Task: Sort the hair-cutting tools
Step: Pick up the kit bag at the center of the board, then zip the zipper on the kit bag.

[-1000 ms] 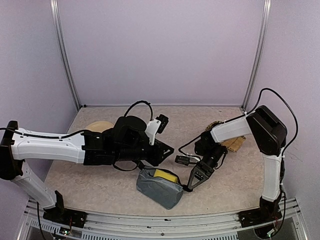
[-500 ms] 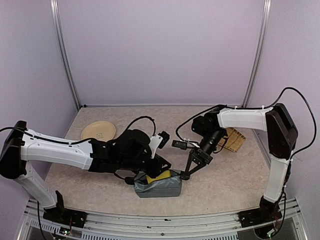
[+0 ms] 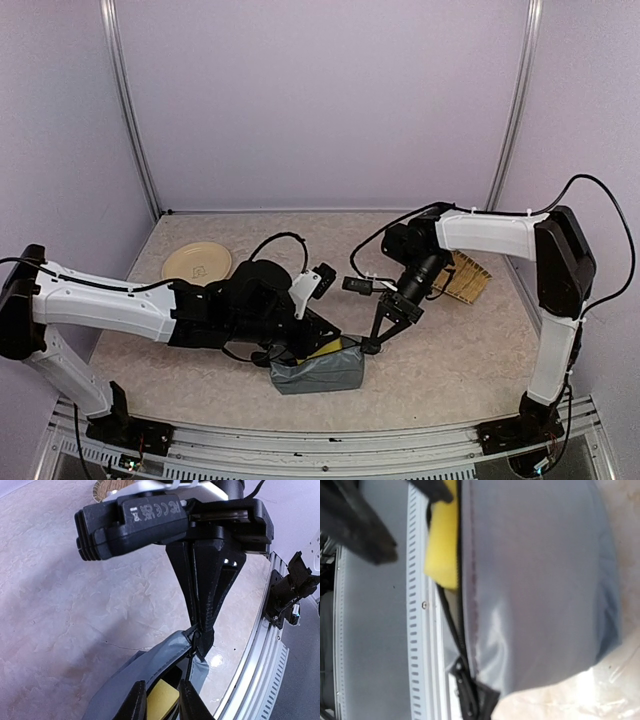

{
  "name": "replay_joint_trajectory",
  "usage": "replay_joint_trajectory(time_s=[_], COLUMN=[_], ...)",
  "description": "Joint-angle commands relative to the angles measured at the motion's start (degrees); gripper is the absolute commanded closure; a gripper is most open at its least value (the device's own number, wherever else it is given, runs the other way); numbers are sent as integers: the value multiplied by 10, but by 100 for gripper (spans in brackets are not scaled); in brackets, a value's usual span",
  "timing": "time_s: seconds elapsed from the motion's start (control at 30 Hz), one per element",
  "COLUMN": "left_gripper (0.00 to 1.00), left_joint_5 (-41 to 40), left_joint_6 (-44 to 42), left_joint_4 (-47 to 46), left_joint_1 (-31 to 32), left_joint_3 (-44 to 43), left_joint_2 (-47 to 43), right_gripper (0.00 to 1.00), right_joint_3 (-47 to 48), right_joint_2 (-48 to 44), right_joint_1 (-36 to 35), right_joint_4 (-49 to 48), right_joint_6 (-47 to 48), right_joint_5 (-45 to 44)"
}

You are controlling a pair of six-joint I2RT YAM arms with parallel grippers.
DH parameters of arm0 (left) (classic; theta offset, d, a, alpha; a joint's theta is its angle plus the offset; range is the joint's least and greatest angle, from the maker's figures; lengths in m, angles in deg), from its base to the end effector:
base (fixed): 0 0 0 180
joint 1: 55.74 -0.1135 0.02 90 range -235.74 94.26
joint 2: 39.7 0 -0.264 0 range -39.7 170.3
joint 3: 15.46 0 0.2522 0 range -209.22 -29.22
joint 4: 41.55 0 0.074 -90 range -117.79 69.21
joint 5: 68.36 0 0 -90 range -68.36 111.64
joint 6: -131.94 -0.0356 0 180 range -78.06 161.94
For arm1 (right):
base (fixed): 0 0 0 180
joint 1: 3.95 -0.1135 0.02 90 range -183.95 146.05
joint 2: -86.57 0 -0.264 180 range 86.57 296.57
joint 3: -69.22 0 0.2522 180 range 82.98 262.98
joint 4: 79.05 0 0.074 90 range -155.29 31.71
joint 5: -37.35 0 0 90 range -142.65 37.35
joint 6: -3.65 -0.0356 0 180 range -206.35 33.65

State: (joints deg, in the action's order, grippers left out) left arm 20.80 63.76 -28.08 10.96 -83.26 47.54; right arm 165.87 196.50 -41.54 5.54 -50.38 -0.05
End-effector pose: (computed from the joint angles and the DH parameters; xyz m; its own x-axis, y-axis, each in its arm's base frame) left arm 0.1338 -0.3094 0.2337 -0.5390 0.3121 -0.7823 0.7682 0.5631 -0.3047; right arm 0.2540 0.2312 0.2090 -0.4683 -0.8107 -0.3514 -0.6911 0.0883 0.7173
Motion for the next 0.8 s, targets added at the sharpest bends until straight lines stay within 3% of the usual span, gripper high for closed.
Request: replay_joint_trajectory(time_s=[0.0, 0.47, 0.77], left_gripper=[83, 89, 71], left_joint_5=[25, 18, 8], left_joint_6=[-20, 17, 24], left_joint_4=[35, 1, 4], left_joint_1=[4, -11, -3], left_joint_3=[1, -29, -49], left_joint_2=[-12, 102, 66], right_gripper=[100, 100, 100], right_joint_3=[29, 56, 66], right_joint_2=[0, 1, 3], right_joint_1=[4, 4, 4], right_joint_4=[3, 37, 38], right_joint_6=[-7, 31, 31], right_joint_5=[5, 54, 64])
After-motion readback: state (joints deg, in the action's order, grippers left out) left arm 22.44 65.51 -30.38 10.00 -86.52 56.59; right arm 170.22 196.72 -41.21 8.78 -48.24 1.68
